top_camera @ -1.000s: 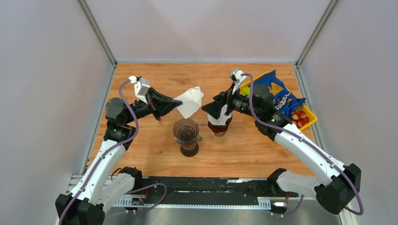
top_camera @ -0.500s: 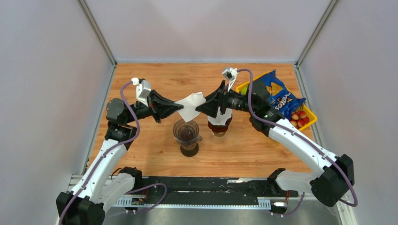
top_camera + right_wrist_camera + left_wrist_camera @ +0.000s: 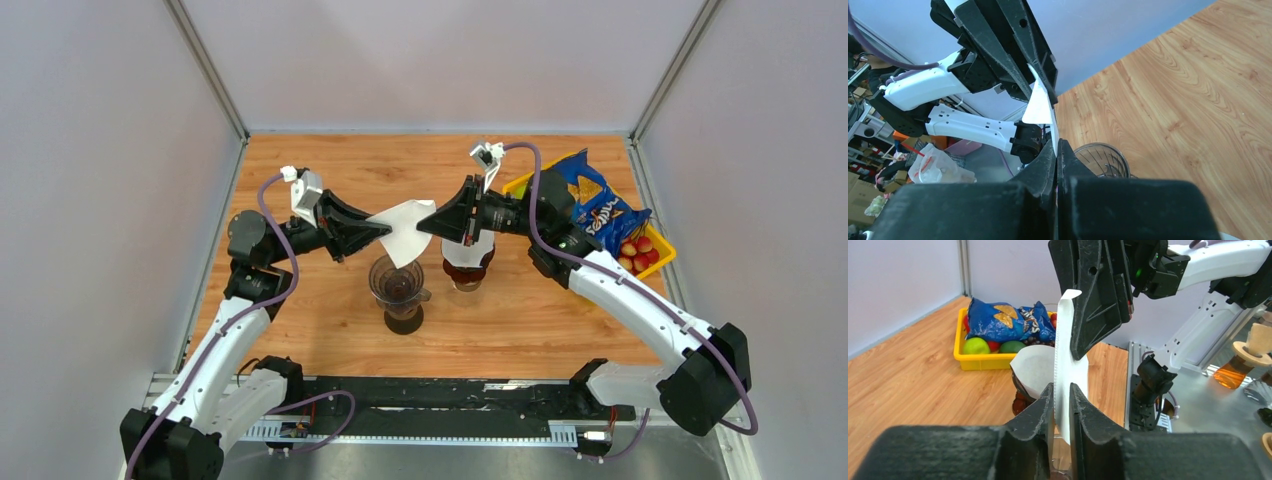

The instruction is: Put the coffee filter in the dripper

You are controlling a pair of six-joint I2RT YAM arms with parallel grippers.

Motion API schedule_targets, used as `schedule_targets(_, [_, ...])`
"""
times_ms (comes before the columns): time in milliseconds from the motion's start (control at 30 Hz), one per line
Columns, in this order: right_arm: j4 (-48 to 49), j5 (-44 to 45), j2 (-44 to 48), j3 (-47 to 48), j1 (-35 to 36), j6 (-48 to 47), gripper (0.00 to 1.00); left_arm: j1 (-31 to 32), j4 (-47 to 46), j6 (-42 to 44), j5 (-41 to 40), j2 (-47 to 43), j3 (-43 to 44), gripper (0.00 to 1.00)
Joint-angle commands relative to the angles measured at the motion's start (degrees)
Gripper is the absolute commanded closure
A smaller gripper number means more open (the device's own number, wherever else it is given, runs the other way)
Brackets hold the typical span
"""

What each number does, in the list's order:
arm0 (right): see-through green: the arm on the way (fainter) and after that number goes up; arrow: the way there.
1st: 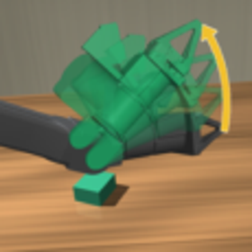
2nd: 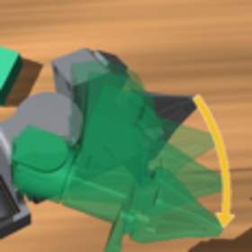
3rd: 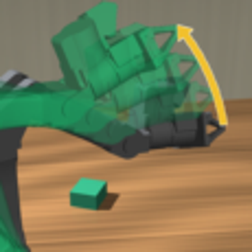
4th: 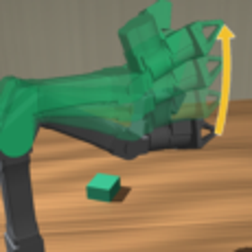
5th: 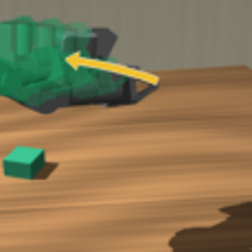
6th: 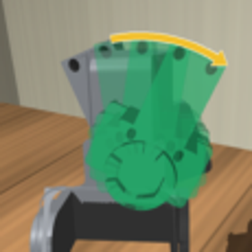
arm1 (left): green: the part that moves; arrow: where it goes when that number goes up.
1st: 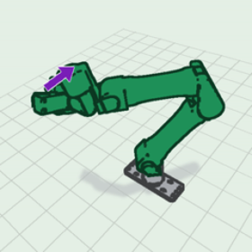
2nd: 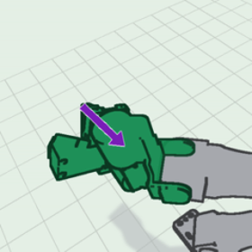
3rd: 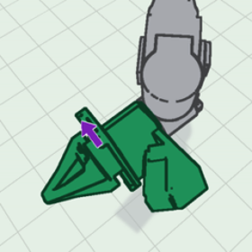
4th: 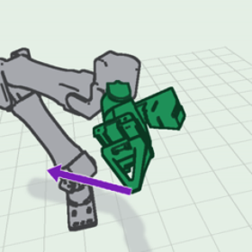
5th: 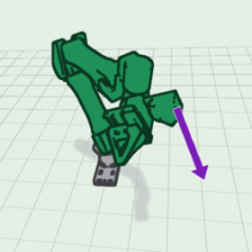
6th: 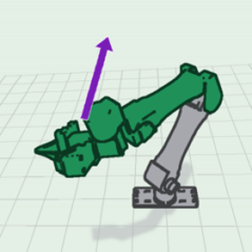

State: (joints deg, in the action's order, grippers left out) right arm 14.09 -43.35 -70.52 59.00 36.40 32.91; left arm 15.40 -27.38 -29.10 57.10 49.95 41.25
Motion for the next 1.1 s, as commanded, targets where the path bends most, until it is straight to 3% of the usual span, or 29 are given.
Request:
schedule_targets(0, [2.91, -2.12, 0.11, 2.23, -0.1, -0.27, 1.0, 0.27, -2.58, -1.04, 0.44, 0.16, -0.07, 0.62])
schedule_targets(33, [2.8, -2.62, -0.1, 2.36, -0.1, -0.34, 1.0, 0.25, -2.89, -1.31, 0.5, 0.37, 0.05, 0.39])
schedule_targets(67, [2.67, -3.35, -0.35, 2.49, -0.1, -0.37, 1.0, 0.25, -3.42, -1.99, 0.54, 0.48, 0.14, 0.27])
schedule_targets(100, [2.64, -3.93, -0.54, 2.59, -0.13, -0.38, 1.0, 0.25, -3.58, -2.26, 0.5, 0.84, 0.43, 0.09])
schedule_targets(167, [2.45, -4.65, -0.87, 2.77, -0.06, -0.44, 1.0, 0.25, -4.16, -2.99, 0.52, 1.74, 1.02, 0.01])
schedule_targets(433, [1.25, -5.19, -2.43, 3.55, 0.24, -1.68, 1.0, 0.74, -12.34, -10.29, 3.49, 9.04, 3.34, 0.01])
schedule_targets(500, [0.68, -4.84, -3.03, 3.86, 0.31, -2.06, 1.0, 1.14, -16.06, -13.09, 4.95, 10.7, 3.34, 0.06])
schedule_targets(567, [-0.14, -4.2, -3.56, 4.21, 0.32, -2.66, 1.0, 1.53, -19.21, -15.36, 5.81, 12.1, 3.29, 0.18])
schedule_targets(633, [-1.17, -2.66, -3.73, 4.37, 0.29, -3.58, 1.0, 1.75, -19.82, -16.24, 6.06, 12.93, 3.58, 0.36])
schedule_targets(667, [-1.72, -2.16, -3.76, 4.44, 0.33, -3.94, 1.0, 1.79, -19.87, -16.37, 6.03, 13.17, 3.62, 0.5])
schedule_targets(867, [-3.45, -0.63, -3.71, 4.46, 0.33, -5.55, 0.99, 2.24, -19.95, -17.03, 5.21, 14.03, 3.7, 0.97])
schedule_targets(967, [-5.05, 1.81, -2.6, 4.43, 0.24, -7.21, 0.85, 2.29, -19.21, -15.83, 3.78, 13.4, 3.23, 0.99])
schedule_targets(1067, [-7.21, 7.28, -0.06, 3.51, 0.03, -9.57, 0.6, 2.32, -17.01, -13.67, 3.07, 11.84, 2.63, 1.0])
